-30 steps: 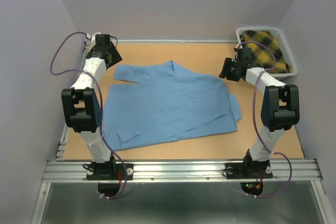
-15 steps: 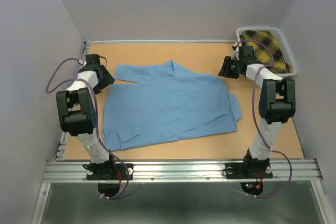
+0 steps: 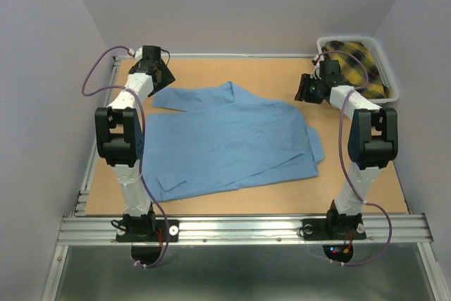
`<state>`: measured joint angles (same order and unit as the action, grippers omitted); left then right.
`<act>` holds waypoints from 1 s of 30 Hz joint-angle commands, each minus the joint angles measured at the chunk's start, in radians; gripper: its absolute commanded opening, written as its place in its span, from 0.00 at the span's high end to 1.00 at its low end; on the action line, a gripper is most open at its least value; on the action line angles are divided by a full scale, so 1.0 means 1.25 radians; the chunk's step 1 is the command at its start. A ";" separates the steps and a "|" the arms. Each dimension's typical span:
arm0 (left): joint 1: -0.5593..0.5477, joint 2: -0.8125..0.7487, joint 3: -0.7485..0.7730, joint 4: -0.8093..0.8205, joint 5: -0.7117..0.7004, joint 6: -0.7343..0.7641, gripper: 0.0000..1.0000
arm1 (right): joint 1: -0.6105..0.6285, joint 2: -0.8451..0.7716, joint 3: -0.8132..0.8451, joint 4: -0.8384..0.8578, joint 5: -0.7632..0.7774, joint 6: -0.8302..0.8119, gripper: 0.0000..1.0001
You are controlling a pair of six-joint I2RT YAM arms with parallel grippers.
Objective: Fold and stack the long sleeve shirts
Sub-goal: Fold the shirt
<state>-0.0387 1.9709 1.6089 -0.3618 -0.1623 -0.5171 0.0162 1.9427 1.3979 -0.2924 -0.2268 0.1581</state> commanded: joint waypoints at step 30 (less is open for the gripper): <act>-0.073 0.333 0.362 -0.092 -0.119 -0.059 0.82 | 0.220 -0.131 -0.053 0.055 0.096 -0.016 0.47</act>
<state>-0.1146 2.4310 2.1090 -0.5632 -0.2909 -0.6643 0.2707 1.7557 1.2476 -0.2852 -0.0753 0.1558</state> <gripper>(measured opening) 0.232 0.534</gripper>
